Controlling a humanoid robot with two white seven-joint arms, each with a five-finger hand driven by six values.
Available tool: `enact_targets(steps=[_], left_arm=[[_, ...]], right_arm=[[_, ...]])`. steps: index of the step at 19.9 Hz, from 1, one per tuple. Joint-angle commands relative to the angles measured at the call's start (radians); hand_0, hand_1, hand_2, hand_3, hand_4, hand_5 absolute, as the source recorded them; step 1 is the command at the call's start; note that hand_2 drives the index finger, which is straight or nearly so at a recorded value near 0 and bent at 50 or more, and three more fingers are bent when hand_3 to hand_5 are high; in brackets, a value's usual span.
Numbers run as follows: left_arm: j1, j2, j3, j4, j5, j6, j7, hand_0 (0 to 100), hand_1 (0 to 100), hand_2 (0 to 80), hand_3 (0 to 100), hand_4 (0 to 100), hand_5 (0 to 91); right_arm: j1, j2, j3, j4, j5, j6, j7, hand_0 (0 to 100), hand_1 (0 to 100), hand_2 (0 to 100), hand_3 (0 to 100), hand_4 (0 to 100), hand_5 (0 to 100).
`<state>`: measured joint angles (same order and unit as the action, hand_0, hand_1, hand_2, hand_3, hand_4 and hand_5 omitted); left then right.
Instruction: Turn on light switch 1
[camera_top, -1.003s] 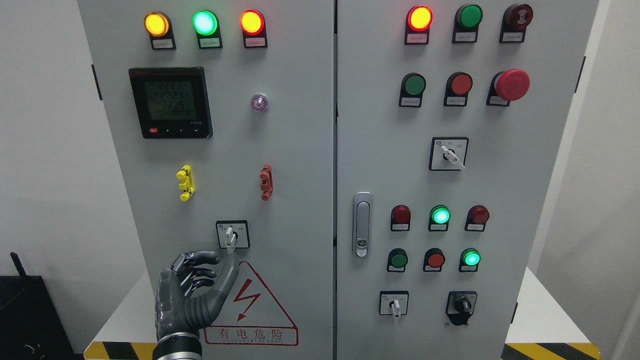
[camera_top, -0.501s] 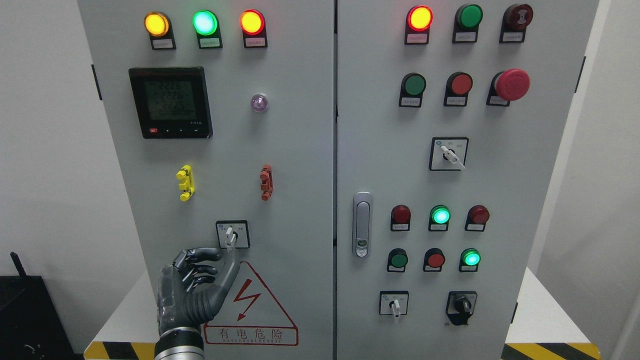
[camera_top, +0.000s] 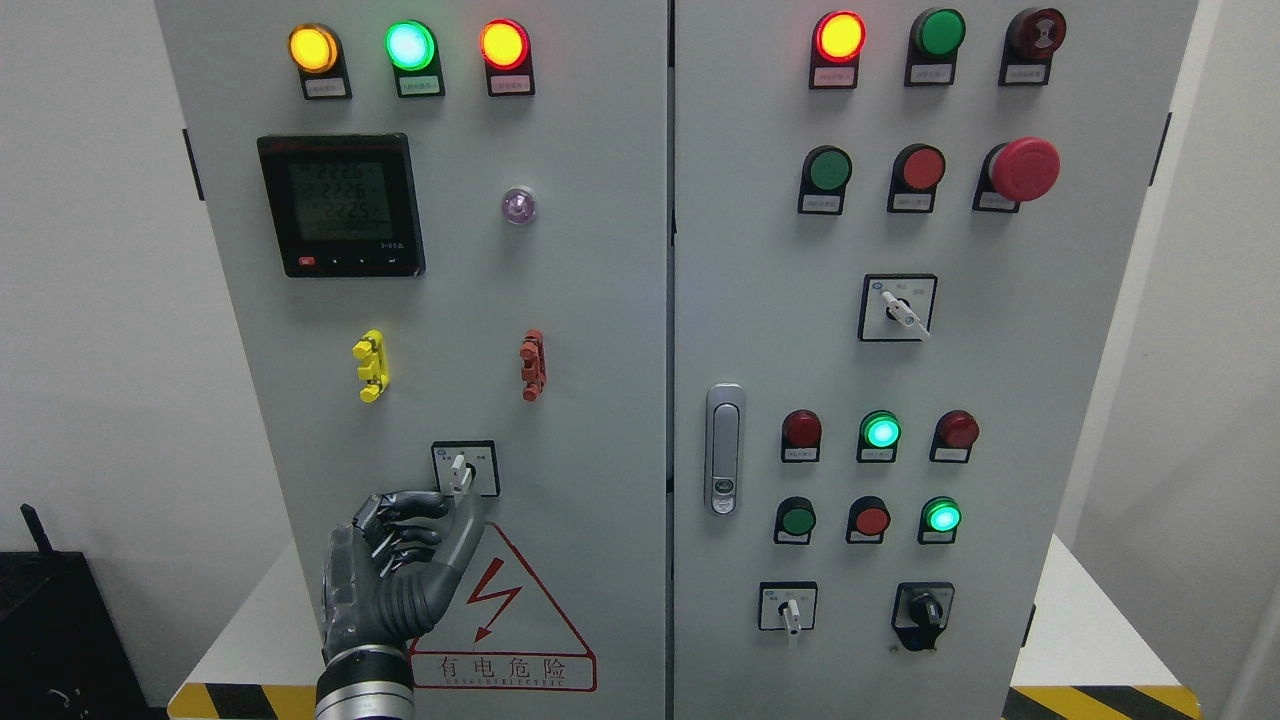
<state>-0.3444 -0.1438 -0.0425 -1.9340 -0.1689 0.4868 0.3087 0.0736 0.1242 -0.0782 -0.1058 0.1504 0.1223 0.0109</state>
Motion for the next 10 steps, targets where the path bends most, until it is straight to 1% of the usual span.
enact_targets(steps=[1,10], left_arm=[[-0.010,-0.003,-0.002,0.015,0.002,0.003,0.000,12,72,50.4,59,67,53.3],[-0.019,-0.005,-0.005,0.015,0.002,0.003,0.000,13,72,52.4,61,68,55.2]], right_arm=[[0.000,0.000,0.000,0.000,0.000,0.000,0.000,30,0,0,0,0,0],[0.000,0.000,0.000,0.000,0.000,0.000,0.000,30,0,0,0,0,0]])
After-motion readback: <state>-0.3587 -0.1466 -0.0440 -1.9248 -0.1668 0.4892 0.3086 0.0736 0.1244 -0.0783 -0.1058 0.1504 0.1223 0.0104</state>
